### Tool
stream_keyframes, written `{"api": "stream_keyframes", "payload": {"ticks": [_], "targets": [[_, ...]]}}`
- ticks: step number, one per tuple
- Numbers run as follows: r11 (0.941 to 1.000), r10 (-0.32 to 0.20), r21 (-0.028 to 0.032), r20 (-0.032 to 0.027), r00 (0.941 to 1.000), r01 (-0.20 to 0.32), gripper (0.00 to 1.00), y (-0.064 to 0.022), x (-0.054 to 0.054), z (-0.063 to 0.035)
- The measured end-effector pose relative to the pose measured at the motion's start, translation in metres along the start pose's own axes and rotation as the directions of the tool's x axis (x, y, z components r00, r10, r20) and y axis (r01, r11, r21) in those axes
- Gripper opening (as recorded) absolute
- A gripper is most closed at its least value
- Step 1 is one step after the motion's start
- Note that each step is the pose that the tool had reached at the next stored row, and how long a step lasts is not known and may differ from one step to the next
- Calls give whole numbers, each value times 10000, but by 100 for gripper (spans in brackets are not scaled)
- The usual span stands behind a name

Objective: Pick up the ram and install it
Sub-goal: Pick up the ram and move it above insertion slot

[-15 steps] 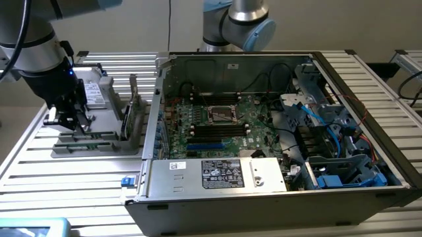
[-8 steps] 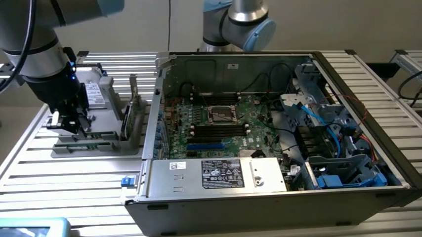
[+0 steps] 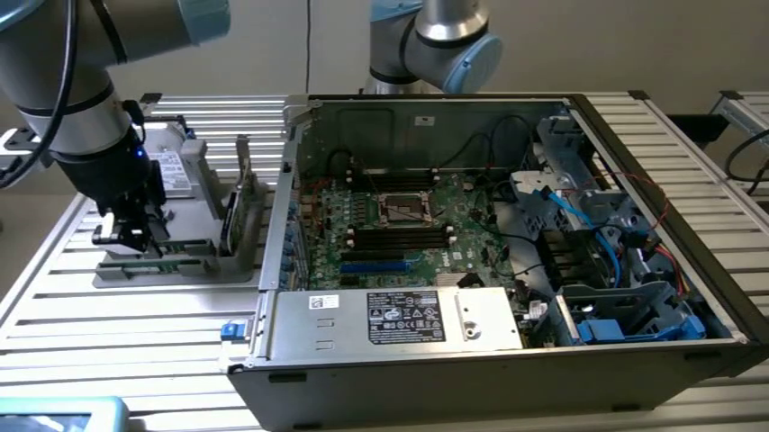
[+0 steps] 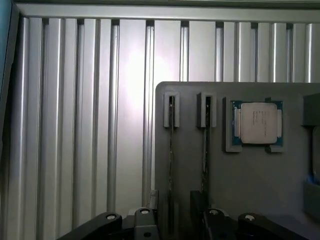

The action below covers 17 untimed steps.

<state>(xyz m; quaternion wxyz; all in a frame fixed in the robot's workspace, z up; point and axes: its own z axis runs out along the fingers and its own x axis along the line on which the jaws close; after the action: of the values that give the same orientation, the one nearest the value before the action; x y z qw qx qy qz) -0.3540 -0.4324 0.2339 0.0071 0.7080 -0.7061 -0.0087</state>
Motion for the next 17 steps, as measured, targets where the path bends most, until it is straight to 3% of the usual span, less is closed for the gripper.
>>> {"api": "stream_keyframes", "payload": {"ticks": [17], "targets": [[10000,-2,0,0,10000,2,38,29,3,269]]}}
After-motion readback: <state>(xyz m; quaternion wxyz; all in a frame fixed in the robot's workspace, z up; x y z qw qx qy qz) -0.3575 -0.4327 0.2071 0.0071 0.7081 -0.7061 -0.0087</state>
